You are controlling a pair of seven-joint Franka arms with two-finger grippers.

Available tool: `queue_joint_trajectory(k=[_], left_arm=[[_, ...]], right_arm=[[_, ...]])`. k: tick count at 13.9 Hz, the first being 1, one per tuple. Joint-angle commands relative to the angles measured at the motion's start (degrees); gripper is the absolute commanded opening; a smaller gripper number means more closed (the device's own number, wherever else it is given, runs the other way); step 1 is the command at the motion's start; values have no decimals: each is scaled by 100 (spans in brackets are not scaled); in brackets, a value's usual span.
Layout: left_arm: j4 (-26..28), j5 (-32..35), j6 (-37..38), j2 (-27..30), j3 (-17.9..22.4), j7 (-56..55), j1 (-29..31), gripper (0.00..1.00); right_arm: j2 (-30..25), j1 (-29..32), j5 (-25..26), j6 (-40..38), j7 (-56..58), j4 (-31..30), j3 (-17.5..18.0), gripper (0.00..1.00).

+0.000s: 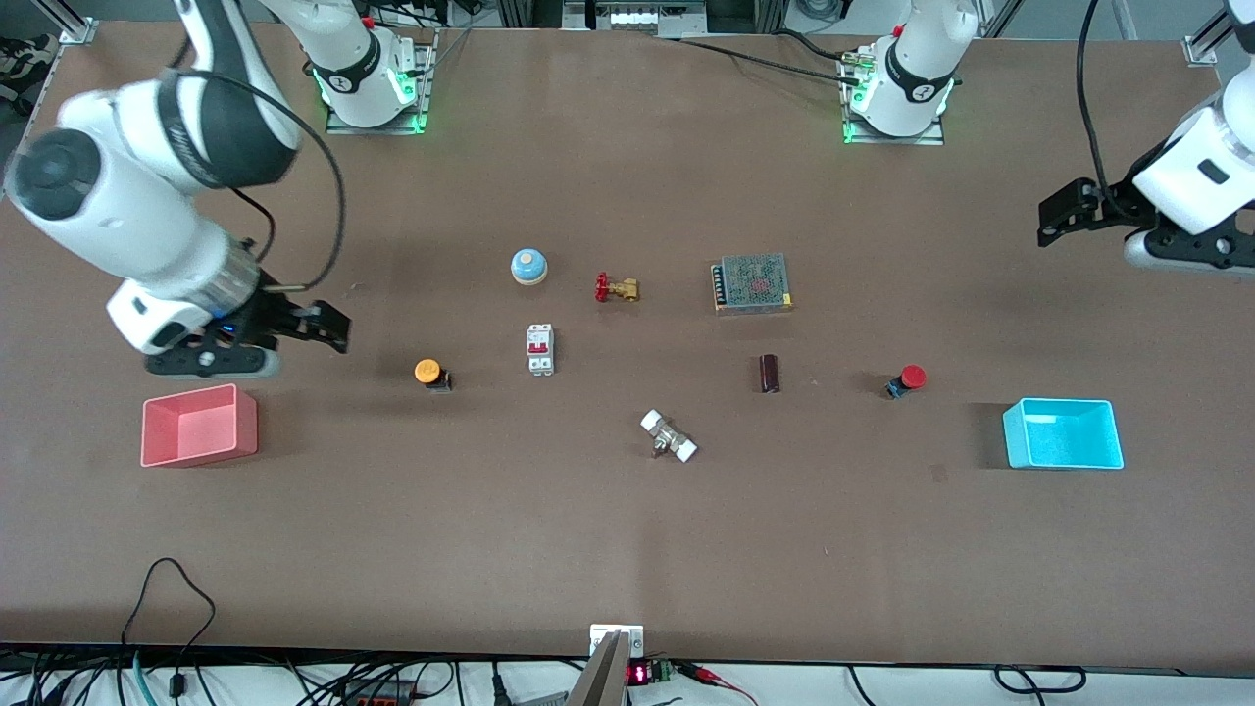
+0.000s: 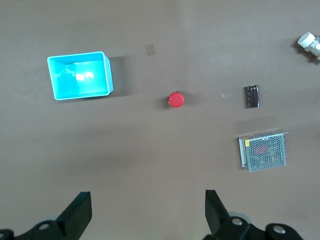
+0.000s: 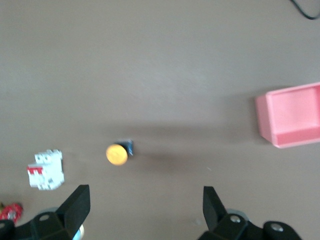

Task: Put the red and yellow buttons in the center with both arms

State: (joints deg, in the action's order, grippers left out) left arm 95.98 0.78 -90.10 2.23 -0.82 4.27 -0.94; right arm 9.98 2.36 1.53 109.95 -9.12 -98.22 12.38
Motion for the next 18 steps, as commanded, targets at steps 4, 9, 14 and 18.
queue_joint_trajectory(k=[4, 9, 14, 18], left_arm=[[-44, -34, 106, 32, 108, 180, -64, 100], [-44, -34, 124, 32, 99, 206, -46, 100], [-105, -25, 255, 32, 99, 189, -46, 100], [-123, -25, 361, 32, 100, 171, -46, 100]], right_arm=[[-224, 54, -118, -1362, 1483, 866, -930, 100], [-400, 46, -126, -1573, 1475, 804, -1036, 100], [-488, -34, -196, -1784, 1211, 717, -1036, 100], [-471, -51, -468, -1784, 922, 717, -1036, 100]])
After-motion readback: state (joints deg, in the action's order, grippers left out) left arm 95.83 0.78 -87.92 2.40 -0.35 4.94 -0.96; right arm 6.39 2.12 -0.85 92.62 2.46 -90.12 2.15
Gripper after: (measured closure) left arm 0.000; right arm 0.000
